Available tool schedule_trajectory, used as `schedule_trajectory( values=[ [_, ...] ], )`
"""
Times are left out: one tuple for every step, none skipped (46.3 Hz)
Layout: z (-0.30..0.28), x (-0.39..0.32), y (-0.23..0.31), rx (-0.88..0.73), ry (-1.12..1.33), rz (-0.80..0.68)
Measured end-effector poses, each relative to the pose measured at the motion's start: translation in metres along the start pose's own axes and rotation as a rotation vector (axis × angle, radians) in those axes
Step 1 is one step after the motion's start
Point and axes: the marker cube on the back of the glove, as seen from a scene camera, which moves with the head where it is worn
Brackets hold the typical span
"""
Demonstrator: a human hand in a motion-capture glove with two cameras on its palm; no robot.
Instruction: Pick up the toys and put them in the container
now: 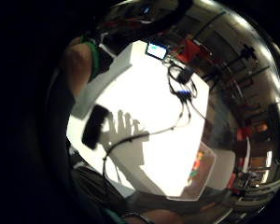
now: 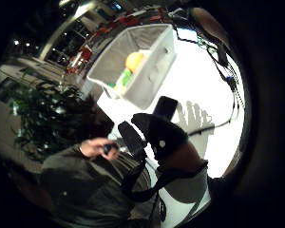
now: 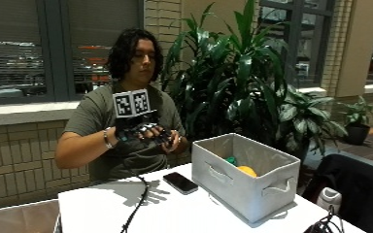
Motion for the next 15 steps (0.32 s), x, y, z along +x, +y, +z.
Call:
schedule_trajectory(
  values=[
    [0.002, 0.005, 0.013, -0.011, 0.006, 0.010],
    [0.004, 0.010, 0.026, -0.023, 0.007, 0.022],
    [0.006, 0.014, 0.037, -0.033, 0.002, 0.035],
    [0.007, 0.018, 0.048, -0.043, -0.007, 0.048],
    [0.009, 0.021, 0.057, -0.051, -0.017, 0.060],
    [0.010, 0.025, 0.065, -0.056, -0.026, 0.071],
    [0.011, 0.027, 0.072, -0.060, -0.033, 0.081],
    [0.012, 0.030, 0.078, -0.062, -0.036, 0.089],
    [0.013, 0.032, 0.083, -0.064, -0.037, 0.096],
    [0.013, 0.034, 0.087, -0.066, -0.034, 0.104],
    [0.014, 0.036, 0.091, -0.067, -0.031, 0.110],
    [0.014, 0.038, 0.093, -0.067, -0.026, 0.116],
    [0.014, 0.039, 0.096, -0.066, -0.021, 0.122],
    [0.014, 0.041, 0.097, -0.064, -0.017, 0.126],
    [0.014, 0.041, 0.098, -0.063, -0.014, 0.129]
  ],
)
